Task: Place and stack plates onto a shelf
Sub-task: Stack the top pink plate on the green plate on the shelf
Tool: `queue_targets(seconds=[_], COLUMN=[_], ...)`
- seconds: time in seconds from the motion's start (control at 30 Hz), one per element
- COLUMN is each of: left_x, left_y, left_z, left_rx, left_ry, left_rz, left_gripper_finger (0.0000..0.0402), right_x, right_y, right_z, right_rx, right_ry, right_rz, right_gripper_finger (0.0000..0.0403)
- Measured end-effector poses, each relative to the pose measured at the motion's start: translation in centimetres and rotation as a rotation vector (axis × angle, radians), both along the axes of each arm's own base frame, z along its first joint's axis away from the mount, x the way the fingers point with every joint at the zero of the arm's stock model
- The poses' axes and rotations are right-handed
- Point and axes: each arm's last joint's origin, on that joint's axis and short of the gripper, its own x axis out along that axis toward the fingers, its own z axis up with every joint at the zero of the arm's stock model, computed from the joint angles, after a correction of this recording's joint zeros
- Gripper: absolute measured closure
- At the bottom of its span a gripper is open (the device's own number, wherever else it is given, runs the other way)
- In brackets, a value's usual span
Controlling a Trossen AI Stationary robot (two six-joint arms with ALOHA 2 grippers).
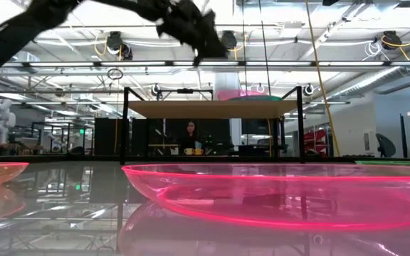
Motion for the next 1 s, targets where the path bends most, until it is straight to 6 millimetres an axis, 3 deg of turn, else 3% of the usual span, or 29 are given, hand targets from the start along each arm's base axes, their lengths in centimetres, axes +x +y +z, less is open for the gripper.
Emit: queue_targets(seconds=[0.13, 0.27, 0.37, 0.47, 0.6, 0.73, 0.83, 1.0], left_x=[-1.8, -3.3, -4.5, -5.9, -7.9, -9.8, -9.9, -9.2], left_y=[-4.0, -8.7, -12.1, -14.7, -15.4, -15.0, -14.1, -12.0], left_z=[4.6, 7.8, 9.0, 8.9, 7.3, 4.4, 0.7, -6.5], left_rx=[0.138, 0.269, 0.353, 0.437, 0.473, 0.475, 0.449, 0.388], left_ry=[-0.062, -0.106, -0.117, -0.101, -0.143, -0.279, -0.393, -0.353], left_rz=[-0.104, -0.202, -0.230, -0.254, -0.192, -0.096, 0.034, 0.276], left_gripper_finger=[0.0298, 0.0298, 0.0298, 0.0298, 0.0298, 0.0298, 0.0298, 0.0298], right_x=[0.0, 0.1, 0.1, 0.1, 0.1, 0.1, 0.1, 0.4], right_y=[0.0, -0.1, -0.3, -0.4, -0.4, -0.4, -0.5, -0.7], right_z=[-0.3, -0.5, -0.7, -1.0, -1.1, -1.0, -0.8, -0.5], right_rx=[-0.005, -0.007, 0.011, 0.029, 0.039, 0.041, 0.041, 0.055], right_ry=[0.027, 0.054, 0.076, 0.096, 0.107, 0.105, 0.083, 0.043], right_rz=[-0.002, -0.031, -0.092, -0.129, -0.127, -0.127, -0.134, -0.152], right_gripper_finger=[0.0282, 0.0282, 0.0282, 0.0282, 0.0282, 0.0282, 0.0282, 0.0282])
